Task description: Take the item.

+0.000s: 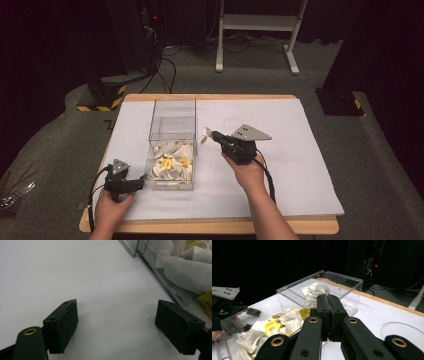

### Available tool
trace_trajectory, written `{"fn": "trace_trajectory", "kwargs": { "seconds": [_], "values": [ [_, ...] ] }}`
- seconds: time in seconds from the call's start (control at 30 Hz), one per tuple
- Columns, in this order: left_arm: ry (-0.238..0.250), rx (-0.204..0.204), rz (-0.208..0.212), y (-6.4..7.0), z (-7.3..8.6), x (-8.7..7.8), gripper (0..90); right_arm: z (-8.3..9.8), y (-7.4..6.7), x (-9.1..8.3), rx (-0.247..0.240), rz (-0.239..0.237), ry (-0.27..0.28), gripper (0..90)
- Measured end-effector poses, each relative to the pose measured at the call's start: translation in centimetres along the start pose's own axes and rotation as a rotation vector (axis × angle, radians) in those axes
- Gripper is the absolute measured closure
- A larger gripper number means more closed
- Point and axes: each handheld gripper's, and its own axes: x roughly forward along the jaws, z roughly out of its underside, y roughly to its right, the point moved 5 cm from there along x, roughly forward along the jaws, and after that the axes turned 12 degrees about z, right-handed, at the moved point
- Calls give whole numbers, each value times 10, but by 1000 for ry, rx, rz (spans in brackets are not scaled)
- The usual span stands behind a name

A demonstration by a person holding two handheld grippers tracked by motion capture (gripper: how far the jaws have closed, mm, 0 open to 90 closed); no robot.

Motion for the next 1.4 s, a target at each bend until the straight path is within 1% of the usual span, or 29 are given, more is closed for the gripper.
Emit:
{"fn": "trace_trajectory", "kwargs": {
  "seconds": [0.07, 0.1, 0.13, 0.17, 0.23, 0.47, 0.5, 0.57, 0.7, 0.77, 0.83, 0.9, 1.03, 1.17, 1.3, 1.4],
  "values": [
    [1, -2, 1, 0, 0, 0, 185, 0, 5, 0, 5, 11, 2, 892],
    [1, -3, 1, 0, 0, 0, 185, 0, 11, 0, 14, 25, 2, 892],
    [1, -3, 1, 0, 0, 0, 185, 0, 11, 0, 14, 25, 2, 892],
    [2, -3, 1, 0, 0, 0, 185, 1, 15, 0, 23, 33, 4, 892],
    [1, -3, 2, 0, 0, 0, 186, 1, 18, 0, 26, 40, 5, 892],
    [0, 0, 1, 0, 0, 0, 186, 2, 37, -4, 70, 79, 18, 892],
    [0, 1, 0, 0, 0, 0, 186, 2, 43, -5, 83, 88, 28, 892],
    [1, 2, 0, 0, 0, 0, 186, 3, 45, -5, 89, 91, 30, 892],
    [0, 1, 0, 0, 0, 0, 186, 5, 54, -4, 108, 110, 30, 892],
    [1, 1, -1, 0, 0, 0, 186, 5, 57, -4, 112, 122, 32, 892],
    [1, 2, 0, 0, 0, 0, 186, 9, 64, -2, 103, 150, 26, 892],
    [0, 2, -1, 0, 0, 0, 186, 10, 66, -1, 108, 152, 26, 891],
    [2, 6, -4, 0, 0, 0, 186, 15, 75, 3, 114, 179, 13, 891],
    [2, 8, -5, 0, 0, 0, 187, 17, 81, 5, 121, 199, 4, 892],
    [2, 11, -5, 1, 0, 0, 192, 18, 87, 8, 115, 222, 3, 891],
    [3, 8, -4, 1, 0, 0, 194, 19, 90, 10, 119, 237, 1, 891]
  ]
}}
